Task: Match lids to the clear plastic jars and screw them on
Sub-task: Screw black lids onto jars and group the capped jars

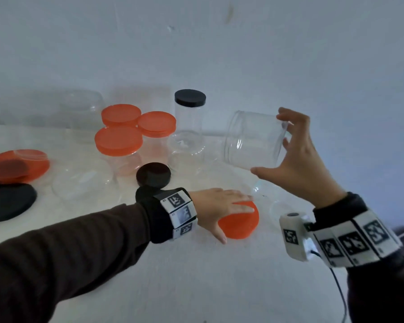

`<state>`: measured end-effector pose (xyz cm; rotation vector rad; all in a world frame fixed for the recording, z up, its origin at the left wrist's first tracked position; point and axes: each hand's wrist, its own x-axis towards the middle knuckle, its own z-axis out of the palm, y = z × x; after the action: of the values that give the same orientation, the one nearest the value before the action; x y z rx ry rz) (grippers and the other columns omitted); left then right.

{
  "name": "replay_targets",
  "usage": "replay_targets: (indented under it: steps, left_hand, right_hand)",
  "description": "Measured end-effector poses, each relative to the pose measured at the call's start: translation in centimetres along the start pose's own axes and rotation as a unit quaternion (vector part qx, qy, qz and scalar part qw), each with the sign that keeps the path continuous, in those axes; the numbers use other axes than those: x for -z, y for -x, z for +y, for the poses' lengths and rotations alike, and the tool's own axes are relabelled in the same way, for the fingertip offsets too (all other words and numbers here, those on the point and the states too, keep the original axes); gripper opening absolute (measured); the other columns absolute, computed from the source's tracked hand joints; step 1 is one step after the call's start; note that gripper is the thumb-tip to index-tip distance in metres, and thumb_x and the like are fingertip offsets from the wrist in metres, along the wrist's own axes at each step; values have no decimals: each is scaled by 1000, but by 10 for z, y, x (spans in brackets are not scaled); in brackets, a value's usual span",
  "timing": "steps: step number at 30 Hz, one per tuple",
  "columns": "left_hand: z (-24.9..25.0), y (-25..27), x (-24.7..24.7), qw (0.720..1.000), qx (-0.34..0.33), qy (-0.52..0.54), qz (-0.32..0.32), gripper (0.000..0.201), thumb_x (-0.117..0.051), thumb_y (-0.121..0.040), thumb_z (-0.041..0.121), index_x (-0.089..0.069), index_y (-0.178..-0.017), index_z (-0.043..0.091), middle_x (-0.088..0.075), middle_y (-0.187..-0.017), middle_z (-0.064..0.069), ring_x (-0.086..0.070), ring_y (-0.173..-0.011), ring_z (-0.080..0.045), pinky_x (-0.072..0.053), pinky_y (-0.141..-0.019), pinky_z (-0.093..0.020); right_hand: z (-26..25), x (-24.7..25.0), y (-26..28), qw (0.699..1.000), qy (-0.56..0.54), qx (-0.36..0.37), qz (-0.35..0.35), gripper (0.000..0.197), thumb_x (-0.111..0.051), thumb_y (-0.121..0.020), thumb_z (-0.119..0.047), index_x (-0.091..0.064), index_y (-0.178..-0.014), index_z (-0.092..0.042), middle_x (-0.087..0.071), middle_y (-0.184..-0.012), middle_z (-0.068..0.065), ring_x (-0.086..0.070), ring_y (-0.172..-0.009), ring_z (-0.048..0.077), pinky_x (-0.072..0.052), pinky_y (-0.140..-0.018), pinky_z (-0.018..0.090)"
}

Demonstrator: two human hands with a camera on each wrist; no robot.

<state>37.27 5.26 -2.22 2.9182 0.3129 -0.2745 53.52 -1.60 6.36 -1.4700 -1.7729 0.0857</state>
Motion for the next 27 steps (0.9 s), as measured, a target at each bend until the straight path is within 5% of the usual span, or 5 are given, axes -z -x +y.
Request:
replay_targets:
  steps: [7, 12, 18, 27]
  left_hand:
    - [5, -3, 0, 998, 25, -45, -20, 95, -73, -73, 44, -15, -147, 30, -16, -152, 1, -17, -134, -23, -36, -100, -49]
    - [2, 18, -1, 997, 51, -50, -28, 96, -75, -68, 50, -19, -145, 34, -17, -145, 0, -17, -129, -27, -25, -106, -46]
    - [-2, 51, -6, 992, 102, 48, -51, 96, -78, -68, 40, -19, -143, 38, -7, -148, 2, -20, -130, -26, -35, -104, -44]
    - [-26, 120, 0, 962, 245, 116, 24, 96, -78, -66, 43, -21, -143, 40, -12, -148, 7, -17, -130, -20, -29, -109, -36]
  right_hand:
    - [-1, -1, 6, 1000, 7, -8, -10, 95, -84, -53, -14, -32, -132, -13, -26, -124, -4, -38, -115, 16, -42, -90, 25]
    - [-5, -11, 9, 999, 34, -11, -9, 94, -83, -50, -35, -42, -132, -16, -34, -121, -7, -38, -107, 2, -34, -86, 8]
    - [-6, -27, 13, 994, -61, -83, -29, 86, -84, -50, -32, -37, -121, -18, -45, -128, -3, -44, -119, 11, -42, -98, 32]
    - [-6, -55, 20, 980, -99, -121, -123, 104, -90, -42, -22, -35, -130, -15, -28, -116, -8, -41, -108, 8, -42, -93, 27]
